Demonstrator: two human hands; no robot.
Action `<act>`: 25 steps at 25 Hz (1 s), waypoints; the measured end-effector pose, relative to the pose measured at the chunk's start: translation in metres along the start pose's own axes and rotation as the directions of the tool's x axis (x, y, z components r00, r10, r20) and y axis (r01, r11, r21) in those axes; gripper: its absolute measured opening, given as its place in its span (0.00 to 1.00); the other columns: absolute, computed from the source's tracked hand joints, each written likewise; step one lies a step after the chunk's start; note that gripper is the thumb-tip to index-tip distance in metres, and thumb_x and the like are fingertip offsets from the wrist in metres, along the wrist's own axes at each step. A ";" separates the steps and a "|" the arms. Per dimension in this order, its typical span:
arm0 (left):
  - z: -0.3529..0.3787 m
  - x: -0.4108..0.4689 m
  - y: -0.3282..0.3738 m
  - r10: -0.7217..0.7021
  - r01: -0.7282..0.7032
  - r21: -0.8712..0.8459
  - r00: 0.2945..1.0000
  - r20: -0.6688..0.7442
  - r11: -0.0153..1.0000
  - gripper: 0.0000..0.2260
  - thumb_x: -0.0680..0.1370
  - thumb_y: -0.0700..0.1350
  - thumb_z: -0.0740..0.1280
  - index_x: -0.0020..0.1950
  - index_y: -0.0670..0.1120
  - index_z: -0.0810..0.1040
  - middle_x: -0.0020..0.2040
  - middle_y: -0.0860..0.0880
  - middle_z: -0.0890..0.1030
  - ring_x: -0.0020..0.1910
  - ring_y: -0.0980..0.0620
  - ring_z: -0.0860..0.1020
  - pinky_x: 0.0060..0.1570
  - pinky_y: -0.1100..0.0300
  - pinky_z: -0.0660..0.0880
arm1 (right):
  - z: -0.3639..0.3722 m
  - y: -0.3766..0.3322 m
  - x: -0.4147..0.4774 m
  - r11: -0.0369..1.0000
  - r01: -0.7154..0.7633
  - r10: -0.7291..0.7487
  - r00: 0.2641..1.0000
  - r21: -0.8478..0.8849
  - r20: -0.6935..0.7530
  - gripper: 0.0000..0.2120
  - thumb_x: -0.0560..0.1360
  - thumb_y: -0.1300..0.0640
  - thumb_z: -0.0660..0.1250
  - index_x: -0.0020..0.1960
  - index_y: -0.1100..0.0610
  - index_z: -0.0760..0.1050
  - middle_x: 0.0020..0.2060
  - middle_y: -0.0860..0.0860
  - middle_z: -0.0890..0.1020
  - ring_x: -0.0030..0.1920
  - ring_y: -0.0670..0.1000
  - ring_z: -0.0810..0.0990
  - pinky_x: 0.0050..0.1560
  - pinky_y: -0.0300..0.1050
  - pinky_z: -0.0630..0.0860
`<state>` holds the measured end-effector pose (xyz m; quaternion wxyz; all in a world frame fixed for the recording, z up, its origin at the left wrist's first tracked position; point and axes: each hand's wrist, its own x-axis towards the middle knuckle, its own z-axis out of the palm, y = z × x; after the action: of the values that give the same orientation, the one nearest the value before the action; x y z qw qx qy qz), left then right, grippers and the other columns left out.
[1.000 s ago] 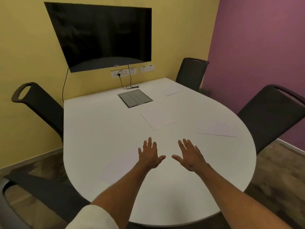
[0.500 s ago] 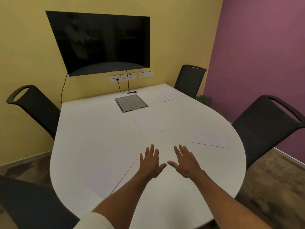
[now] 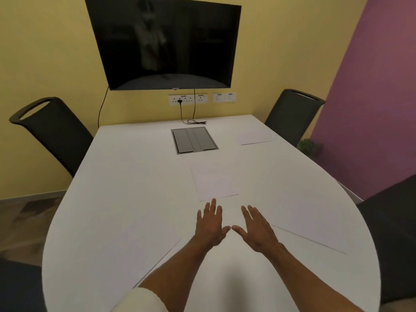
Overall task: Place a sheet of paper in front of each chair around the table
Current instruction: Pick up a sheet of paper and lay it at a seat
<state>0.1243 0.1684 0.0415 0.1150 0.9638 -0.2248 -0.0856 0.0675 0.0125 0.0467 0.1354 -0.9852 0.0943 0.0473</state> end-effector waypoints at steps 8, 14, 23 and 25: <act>-0.001 0.094 -0.009 -0.104 0.103 -0.055 0.995 -0.007 0.993 0.32 0.79 0.60 0.56 0.78 0.46 0.51 0.79 0.45 0.42 0.78 0.43 0.44 0.75 0.43 0.46 | -0.008 0.025 0.101 0.995 -0.005 -0.002 0.998 0.103 0.067 0.37 0.78 0.36 0.51 0.78 0.54 0.44 0.78 0.53 0.47 0.78 0.52 0.44 0.76 0.49 0.49; 0.022 0.154 -0.032 -0.289 0.287 -0.176 0.957 0.016 0.942 0.31 0.79 0.60 0.57 0.77 0.47 0.55 0.79 0.45 0.46 0.78 0.43 0.47 0.75 0.44 0.49 | 0.012 0.043 0.181 0.983 -0.060 0.039 0.992 0.172 0.123 0.37 0.78 0.37 0.53 0.78 0.56 0.47 0.78 0.55 0.51 0.78 0.54 0.47 0.75 0.52 0.54; 0.069 0.238 -0.071 -0.461 0.461 -0.276 0.885 0.070 0.843 0.27 0.79 0.57 0.58 0.75 0.46 0.60 0.79 0.43 0.51 0.78 0.43 0.51 0.75 0.46 0.53 | 0.067 0.059 0.283 0.976 -0.094 0.051 0.975 0.196 0.216 0.35 0.78 0.40 0.56 0.77 0.58 0.49 0.77 0.57 0.53 0.77 0.55 0.49 0.74 0.52 0.56; 0.078 0.253 -0.079 -0.471 0.474 -0.286 0.878 0.085 0.833 0.27 0.80 0.56 0.58 0.75 0.46 0.59 0.79 0.42 0.50 0.78 0.43 0.51 0.75 0.48 0.52 | 0.077 0.058 0.301 0.974 -0.092 0.045 0.974 0.208 0.221 0.35 0.78 0.40 0.56 0.77 0.58 0.49 0.77 0.57 0.52 0.77 0.55 0.49 0.74 0.52 0.54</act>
<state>0.3640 0.1089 -0.0827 0.2330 0.9603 0.0350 -0.1494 0.3449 -0.0726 -0.0779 0.2495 -0.9498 0.1177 0.1477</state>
